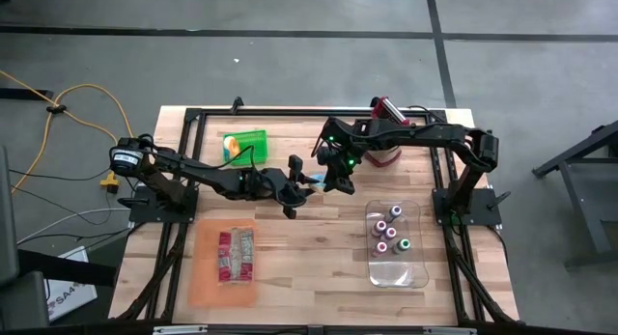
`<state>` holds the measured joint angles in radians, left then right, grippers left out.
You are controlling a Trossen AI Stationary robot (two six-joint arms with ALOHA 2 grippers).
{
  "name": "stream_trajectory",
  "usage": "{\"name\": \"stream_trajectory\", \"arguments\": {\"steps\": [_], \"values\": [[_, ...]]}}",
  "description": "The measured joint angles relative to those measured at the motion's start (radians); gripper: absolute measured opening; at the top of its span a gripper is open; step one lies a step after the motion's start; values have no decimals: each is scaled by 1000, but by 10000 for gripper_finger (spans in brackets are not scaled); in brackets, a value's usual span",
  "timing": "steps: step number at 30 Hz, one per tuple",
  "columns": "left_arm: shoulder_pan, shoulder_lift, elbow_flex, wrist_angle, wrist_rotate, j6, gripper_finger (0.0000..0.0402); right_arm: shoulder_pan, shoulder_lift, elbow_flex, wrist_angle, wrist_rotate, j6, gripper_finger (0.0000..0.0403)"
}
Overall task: Pick & Place Food Item
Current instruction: Put the light blue donut into the green basket
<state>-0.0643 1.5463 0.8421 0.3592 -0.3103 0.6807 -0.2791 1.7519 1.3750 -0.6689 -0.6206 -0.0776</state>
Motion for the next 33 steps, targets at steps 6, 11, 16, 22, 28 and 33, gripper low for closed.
{"name": "stream_trajectory", "arguments": {"steps": [6,11,16,22,28,33], "values": [[0,0,0,0,0,0,115,0,0,0,0,-6,0,91],[0,0,0,0,0,0,115,0,0,0,0,-7,-1,91],[0,0,0,0,0,0,115,0,0,0,0,-7,-1,91],[0,0,0,0,0,0,115,0,0,0,-7,-7,-4,122],[0,0,0,0,0,0,115,0,0,0,-8,-8,0,177],[0,0,0,0,0,0,115,-9,-10,0,-14,-8,1,199]]}}
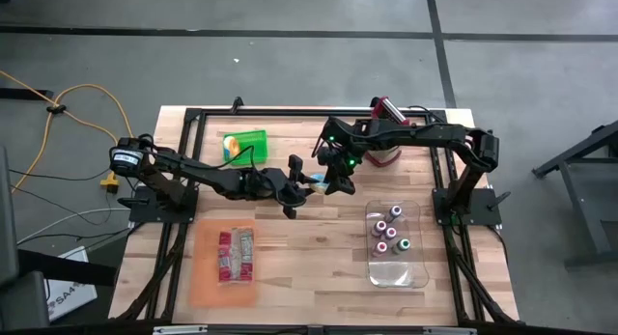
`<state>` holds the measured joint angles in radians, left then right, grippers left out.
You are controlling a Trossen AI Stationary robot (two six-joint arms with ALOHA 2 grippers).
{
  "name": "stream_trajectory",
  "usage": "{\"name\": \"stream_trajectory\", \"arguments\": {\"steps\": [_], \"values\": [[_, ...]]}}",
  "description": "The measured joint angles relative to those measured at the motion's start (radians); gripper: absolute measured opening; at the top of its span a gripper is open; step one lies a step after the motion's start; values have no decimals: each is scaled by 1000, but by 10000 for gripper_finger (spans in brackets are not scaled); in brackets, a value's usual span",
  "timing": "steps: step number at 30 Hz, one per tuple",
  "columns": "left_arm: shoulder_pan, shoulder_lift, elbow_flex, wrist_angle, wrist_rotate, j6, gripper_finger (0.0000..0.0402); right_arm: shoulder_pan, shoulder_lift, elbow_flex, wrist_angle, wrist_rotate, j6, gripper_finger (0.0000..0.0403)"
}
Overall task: Pick & Place Food Item
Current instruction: Put the light blue donut into the green basket
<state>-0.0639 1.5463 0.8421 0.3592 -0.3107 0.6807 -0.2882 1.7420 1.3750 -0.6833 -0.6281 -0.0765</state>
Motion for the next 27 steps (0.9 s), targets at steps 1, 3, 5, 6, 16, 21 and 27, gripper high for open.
{"name": "stream_trajectory", "arguments": {"steps": [1,3,5,6,16,21,27], "values": [[0,0,0,0,0,0,115,-4,-6,0,-2,0,0,201],[0,0,0,0,-3,-3,115,-15,-17,0,2,-2,1,205],[0,0,0,0,-6,-17,115,-38,-43,0,-20,4,2,206],[0,0,0,0,-6,-22,115,-46,-54,0,-22,12,1,205],[0,0,0,1,-12,-57,115,-108,-161,1,-21,261,1,205],[0,0,0,1,-111,-174,115,-107,-165,0,-19,459,1,205],[0,0,0,1,-145,-190,115,-91,-167,0,-16,568,2,205]]}}
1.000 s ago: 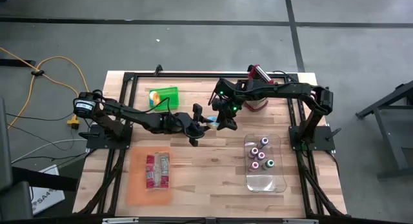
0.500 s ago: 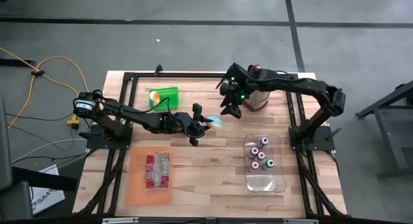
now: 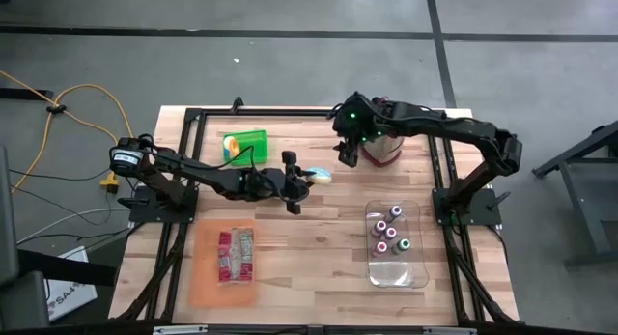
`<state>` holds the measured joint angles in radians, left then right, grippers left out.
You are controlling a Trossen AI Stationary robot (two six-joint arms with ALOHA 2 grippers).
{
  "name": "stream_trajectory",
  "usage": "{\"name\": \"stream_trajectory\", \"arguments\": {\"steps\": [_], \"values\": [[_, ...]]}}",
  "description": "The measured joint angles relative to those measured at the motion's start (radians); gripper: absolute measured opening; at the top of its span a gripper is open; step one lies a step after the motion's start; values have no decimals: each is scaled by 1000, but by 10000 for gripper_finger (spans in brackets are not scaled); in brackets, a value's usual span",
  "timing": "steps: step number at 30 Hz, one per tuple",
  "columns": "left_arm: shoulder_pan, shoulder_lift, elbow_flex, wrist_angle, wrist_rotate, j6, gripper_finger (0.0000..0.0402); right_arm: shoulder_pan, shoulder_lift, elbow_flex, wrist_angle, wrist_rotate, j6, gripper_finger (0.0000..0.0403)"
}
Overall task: Pick & Place Food Item
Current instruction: Put the light blue donut into the green basket
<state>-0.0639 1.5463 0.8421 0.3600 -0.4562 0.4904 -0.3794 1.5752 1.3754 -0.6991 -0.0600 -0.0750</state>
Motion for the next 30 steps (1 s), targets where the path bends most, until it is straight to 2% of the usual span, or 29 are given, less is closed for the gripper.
{"name": "stream_trajectory", "arguments": {"steps": [13,23,30], "values": [[0,0,0,0,-3,-1,115,2,0,0,7,7,0,205],[0,0,0,0,-3,-13,115,2,0,0,106,6,0,205],[0,0,0,0,-48,-45,115,2,0,0,184,6,0,205]]}}
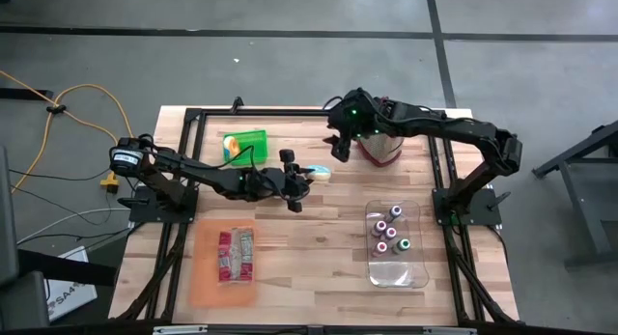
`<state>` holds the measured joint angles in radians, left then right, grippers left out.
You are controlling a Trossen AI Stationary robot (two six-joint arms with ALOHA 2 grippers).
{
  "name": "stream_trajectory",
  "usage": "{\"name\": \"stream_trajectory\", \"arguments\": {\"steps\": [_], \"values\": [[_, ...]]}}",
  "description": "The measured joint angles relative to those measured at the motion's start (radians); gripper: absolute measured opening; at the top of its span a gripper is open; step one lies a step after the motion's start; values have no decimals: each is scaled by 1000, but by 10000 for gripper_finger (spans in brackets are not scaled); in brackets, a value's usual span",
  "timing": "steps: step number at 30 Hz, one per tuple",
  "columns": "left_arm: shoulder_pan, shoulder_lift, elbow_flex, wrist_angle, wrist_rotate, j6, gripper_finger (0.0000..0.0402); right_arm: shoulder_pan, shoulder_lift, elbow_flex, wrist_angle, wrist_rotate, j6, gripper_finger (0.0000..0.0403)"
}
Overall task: Pick & Place Food Item
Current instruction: Put the light blue donut into the green basket
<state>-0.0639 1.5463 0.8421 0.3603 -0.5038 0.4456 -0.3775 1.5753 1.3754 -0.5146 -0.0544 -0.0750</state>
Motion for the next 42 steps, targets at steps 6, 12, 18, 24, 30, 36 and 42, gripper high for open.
{"name": "stream_trajectory", "arguments": {"steps": [6,12,18,24,30,36,42], "values": [[0,0,0,0,0,-46,115,0,0,0,44,0,0,205],[0,0,0,0,-3,-58,115,0,0,0,57,0,0,205],[0,0,0,-4,-81,-62,115,0,0,0,57,0,0,205],[1,-12,0,-57,-196,-215,115,0,0,0,57,0,0,205],[4,-95,0,-227,-258,-399,115,0,0,0,63,0,0,205],[26,-192,0,-402,-284,-640,115,0,0,0,63,0,0,205],[82,-257,0,-558,-285,-878,115,0,0,0,64,0,0,205]]}}
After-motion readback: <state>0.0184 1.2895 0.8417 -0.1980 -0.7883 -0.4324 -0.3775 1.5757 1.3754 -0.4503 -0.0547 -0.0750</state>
